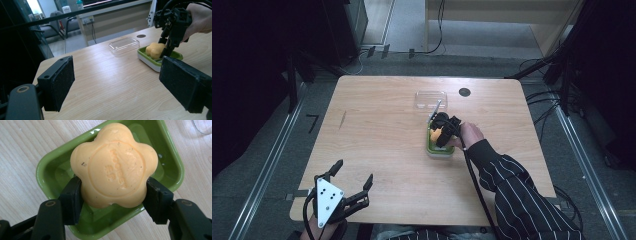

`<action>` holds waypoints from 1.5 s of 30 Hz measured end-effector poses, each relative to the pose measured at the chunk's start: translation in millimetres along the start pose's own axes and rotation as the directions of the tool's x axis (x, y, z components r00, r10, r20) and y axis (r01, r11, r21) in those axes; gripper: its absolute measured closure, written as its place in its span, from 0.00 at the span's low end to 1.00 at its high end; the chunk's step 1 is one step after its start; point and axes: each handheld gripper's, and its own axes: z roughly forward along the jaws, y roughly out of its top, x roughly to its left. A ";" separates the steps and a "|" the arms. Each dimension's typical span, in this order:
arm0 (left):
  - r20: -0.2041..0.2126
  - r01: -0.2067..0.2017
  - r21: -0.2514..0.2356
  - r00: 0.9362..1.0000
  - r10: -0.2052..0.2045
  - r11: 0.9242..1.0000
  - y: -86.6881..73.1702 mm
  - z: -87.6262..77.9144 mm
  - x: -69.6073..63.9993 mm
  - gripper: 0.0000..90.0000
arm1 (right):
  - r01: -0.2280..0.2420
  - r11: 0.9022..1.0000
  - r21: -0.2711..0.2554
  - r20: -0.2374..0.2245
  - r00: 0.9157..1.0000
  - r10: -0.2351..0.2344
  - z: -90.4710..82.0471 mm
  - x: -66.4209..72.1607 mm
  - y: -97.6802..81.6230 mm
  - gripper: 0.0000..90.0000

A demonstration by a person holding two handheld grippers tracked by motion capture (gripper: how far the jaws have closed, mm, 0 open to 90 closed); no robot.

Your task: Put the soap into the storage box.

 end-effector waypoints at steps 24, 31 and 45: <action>0.003 -0.001 -0.002 1.000 0.001 1.000 0.0 0.1 -0.2 0.14 | 0.011 1.000 0.024 0.015 1.000 -0.012 8.6 0.0 -0.3 0.44; 0.001 -0.003 0.000 1.000 0.003 1.000 0.1 0.0 -0.4 0.14 | 0.012 1.000 0.016 0.016 1.000 -0.012 5.7 0.4 -0.3 0.44; 0.006 -0.005 -0.001 1.000 0.005 1.000 0.5 1.6 -0.8 0.14 | 0.014 1.000 0.025 0.033 0.999 -0.015 1.6 1.1 -2.0 0.41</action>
